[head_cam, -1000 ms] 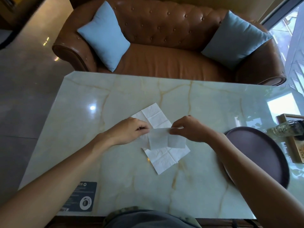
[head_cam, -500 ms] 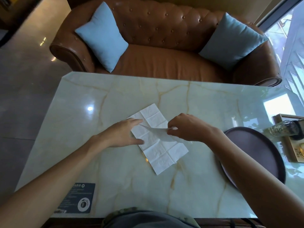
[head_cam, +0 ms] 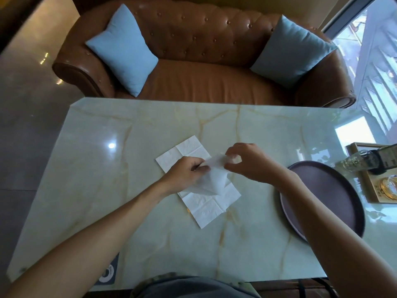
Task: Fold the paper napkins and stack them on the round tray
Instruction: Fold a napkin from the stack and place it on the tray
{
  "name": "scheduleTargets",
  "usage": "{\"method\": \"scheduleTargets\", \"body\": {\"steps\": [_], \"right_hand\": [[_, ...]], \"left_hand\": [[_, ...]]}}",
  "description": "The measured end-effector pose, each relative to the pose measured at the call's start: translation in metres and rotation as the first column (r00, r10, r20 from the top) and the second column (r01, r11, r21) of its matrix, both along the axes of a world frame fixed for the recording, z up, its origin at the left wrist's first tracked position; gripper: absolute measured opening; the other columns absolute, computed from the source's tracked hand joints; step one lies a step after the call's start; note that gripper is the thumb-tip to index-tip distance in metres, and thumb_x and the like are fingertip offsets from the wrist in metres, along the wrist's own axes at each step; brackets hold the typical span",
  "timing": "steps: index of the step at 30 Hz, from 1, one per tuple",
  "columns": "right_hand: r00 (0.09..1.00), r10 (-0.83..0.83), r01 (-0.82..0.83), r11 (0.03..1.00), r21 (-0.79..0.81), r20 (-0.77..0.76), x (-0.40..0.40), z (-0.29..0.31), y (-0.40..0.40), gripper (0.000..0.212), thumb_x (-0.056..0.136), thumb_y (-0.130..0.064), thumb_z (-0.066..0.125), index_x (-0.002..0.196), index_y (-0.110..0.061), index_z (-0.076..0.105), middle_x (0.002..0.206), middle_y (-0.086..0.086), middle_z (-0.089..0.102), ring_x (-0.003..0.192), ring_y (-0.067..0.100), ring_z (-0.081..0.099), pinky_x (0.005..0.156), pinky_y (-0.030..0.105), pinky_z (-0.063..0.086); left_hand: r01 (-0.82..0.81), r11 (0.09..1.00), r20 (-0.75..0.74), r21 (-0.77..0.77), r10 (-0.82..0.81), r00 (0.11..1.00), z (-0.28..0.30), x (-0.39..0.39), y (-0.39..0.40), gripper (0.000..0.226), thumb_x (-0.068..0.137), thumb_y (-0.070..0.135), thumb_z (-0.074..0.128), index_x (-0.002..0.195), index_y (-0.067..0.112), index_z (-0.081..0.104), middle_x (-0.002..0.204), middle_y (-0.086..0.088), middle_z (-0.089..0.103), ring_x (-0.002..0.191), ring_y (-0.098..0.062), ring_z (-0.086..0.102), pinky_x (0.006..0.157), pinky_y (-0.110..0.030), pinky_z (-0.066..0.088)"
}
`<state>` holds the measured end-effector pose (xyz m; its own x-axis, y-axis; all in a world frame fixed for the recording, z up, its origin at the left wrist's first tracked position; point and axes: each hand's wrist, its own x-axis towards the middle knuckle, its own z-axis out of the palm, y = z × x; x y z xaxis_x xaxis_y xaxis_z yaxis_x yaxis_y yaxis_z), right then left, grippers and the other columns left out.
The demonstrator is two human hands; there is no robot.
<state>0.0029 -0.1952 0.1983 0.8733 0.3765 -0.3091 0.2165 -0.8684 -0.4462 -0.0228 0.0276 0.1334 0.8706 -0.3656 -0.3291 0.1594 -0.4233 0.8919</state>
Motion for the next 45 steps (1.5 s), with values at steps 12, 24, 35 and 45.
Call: {"method": "scheduleTargets", "body": {"steps": [12, 24, 35, 45], "right_hand": [[0.984, -0.146, 0.117, 0.961, 0.249, 0.101, -0.019, -0.003, -0.011, 0.024, 0.094, -0.034, 0.068, 0.116, -0.027, 0.072, 0.122, -0.012, 0.067, 0.109, 0.003, 0.062, 0.092, 0.024, 0.044], [0.957, -0.201, 0.259, 0.917, 0.303, -0.208, 0.001, -0.020, -0.010, 0.009, 0.091, -0.023, 0.069, 0.084, -0.026, 0.074, 0.086, -0.008, 0.077, 0.086, 0.016, 0.073, 0.086, 0.045, 0.058], [0.967, -0.158, 0.214, 0.929, 0.301, -0.198, 0.009, -0.014, -0.003, 0.016, 0.094, -0.032, 0.068, 0.088, -0.022, 0.079, 0.086, -0.007, 0.078, 0.086, 0.017, 0.073, 0.085, 0.045, 0.059], [0.893, -0.268, 0.414, 0.803, 0.429, -0.360, -0.003, -0.025, -0.037, 0.027, 0.091, -0.036, 0.075, 0.113, -0.020, 0.076, 0.110, -0.007, 0.078, 0.105, 0.005, 0.071, 0.099, 0.032, 0.054]], "left_hand": [[-0.213, 0.924, -0.313, -0.317, 0.110, 0.943, 0.008, 0.005, -0.005, 0.030, 0.102, 0.007, 0.049, 0.122, 0.015, 0.071, 0.118, -0.008, 0.076, 0.105, -0.018, 0.072, 0.093, -0.037, 0.057], [-0.164, 0.932, -0.305, -0.324, 0.061, 0.950, 0.026, 0.013, 0.003, 0.028, 0.100, 0.030, 0.058, 0.113, 0.011, 0.073, 0.101, -0.008, 0.075, 0.091, -0.019, 0.070, 0.084, -0.038, 0.057], [-0.075, 0.987, -0.050, -0.143, 0.068, 0.996, 0.029, 0.018, 0.001, 0.021, 0.102, 0.022, 0.060, 0.109, 0.010, 0.076, 0.097, -0.005, 0.080, 0.087, -0.012, 0.075, 0.083, -0.033, 0.059], [-0.063, 0.984, -0.062, -0.170, 0.053, 0.997, 0.039, 0.022, 0.021, 0.021, 0.102, 0.021, 0.059, 0.107, 0.008, 0.075, 0.101, -0.016, 0.077, 0.083, -0.016, 0.072, 0.075, -0.031, 0.059]]}}
